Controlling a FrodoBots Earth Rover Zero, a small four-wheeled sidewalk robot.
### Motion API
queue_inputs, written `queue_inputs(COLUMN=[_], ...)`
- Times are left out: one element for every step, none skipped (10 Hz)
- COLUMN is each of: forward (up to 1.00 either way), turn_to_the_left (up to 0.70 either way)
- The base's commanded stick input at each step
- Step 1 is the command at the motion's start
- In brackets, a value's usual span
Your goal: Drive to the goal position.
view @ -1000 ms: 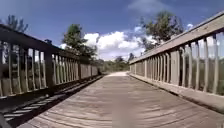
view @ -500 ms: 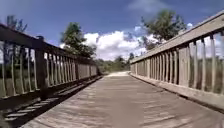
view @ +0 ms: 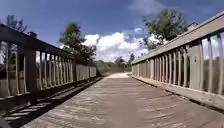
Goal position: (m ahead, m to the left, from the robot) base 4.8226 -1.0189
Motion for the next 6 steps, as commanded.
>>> queue_inputs(forward=[0.50, 0.50, 0.50, 0.50, 0.50, 0.50], turn_to_the_left=[0.00, 0.00, 0.00, 0.00, 0.00, 0.00])
